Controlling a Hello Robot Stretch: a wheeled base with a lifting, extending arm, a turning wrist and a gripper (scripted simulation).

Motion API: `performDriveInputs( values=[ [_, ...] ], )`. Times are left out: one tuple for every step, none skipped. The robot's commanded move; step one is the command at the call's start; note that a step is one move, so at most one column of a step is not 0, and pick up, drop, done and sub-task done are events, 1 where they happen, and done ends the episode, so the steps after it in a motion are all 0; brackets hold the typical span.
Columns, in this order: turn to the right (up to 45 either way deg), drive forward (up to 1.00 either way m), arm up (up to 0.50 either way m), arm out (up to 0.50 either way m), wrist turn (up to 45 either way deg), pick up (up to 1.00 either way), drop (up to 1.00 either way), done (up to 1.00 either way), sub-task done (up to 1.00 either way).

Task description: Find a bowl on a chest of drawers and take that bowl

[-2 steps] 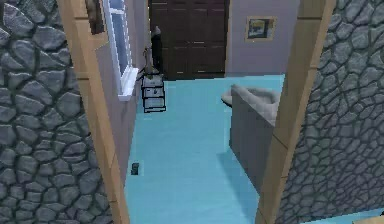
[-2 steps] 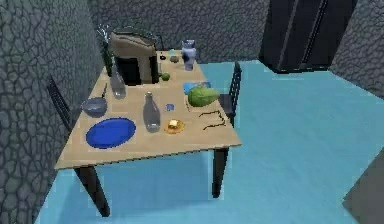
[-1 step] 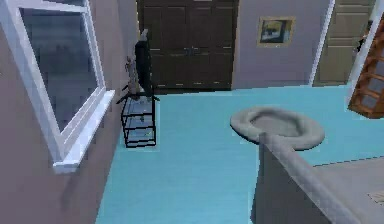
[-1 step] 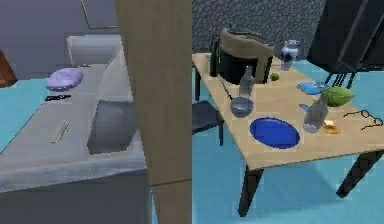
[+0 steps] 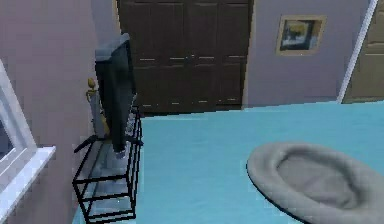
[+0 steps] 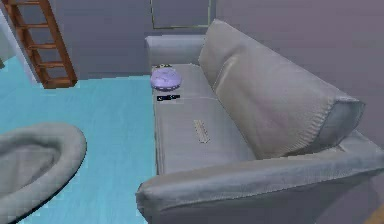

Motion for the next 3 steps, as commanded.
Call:
performDriveInputs(
  values=[
    [6.0,0.00,0.00,0.00,0.0,0.00,0.00,0.00,0.00],
    [0.0,0.25,0.00,0.00,0.0,0.00,0.00,0.00,0.00],
    [0.0,1.00,0.00,0.00,0.0,0.00,0.00,0.00,0.00]
  ],
)
